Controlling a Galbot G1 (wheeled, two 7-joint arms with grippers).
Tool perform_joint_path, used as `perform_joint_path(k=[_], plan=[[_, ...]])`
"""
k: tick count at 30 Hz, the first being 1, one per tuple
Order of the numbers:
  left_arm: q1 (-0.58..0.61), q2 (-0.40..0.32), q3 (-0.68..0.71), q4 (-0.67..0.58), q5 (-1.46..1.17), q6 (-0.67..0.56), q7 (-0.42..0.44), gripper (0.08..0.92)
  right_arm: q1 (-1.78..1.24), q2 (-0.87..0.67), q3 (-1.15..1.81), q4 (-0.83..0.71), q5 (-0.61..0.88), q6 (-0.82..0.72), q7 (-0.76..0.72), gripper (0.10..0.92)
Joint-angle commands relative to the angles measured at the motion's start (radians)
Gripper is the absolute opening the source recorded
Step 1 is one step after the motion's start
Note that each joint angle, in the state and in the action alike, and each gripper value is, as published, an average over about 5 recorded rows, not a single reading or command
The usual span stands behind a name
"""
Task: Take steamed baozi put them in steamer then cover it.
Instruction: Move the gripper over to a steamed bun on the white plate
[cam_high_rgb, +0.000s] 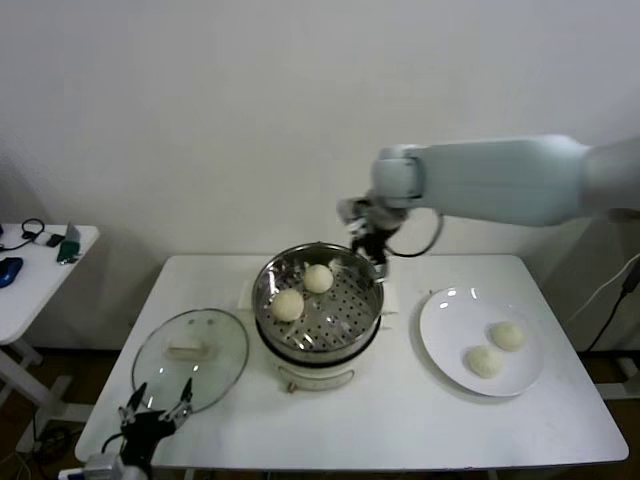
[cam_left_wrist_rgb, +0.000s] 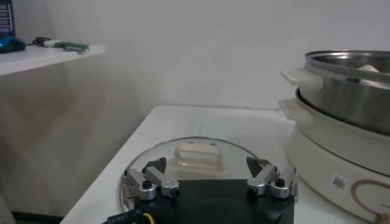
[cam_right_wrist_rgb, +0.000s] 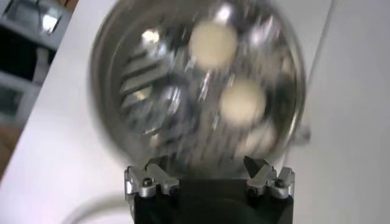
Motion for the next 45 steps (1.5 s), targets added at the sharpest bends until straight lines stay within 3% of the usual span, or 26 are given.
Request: perform_joint_path(k=[1, 8, 18, 34, 45], plan=[[-0.001, -0.004, 0.011, -0.003, 0.015, 0.004, 0.001, 0.823, 0.016, -0.492, -0.164, 0.141, -0.236, 0.054, -0.036, 0.823], [0.007, -0.012, 0.01, -0.012, 0.022, 0.006, 0.001, 0.823, -0.341, -0.57, 0.102, 0.048, -0.364, 0.022, 0.016, 0.823], [0.024, -0.022, 0.003, -0.011, 0.023, 0.001, -0.002, 0.823, -0.625, -0.484, 0.367, -0.097, -0.42, 0.008, 0.046, 0.823], [0.023, -0.023, -0.007, -0.001, 0.019, 0.001, -0.004, 0.823, -0.754, -0.395, 0.467, -0.188, -0.425, -0.009, 0.075, 0.822], [0.024, -0.021, -0.001, -0.009, 0.022, 0.002, -0.004, 0.823, -0.664, -0.393, 0.44, -0.156, -0.421, 0.008, 0.052, 0.72]])
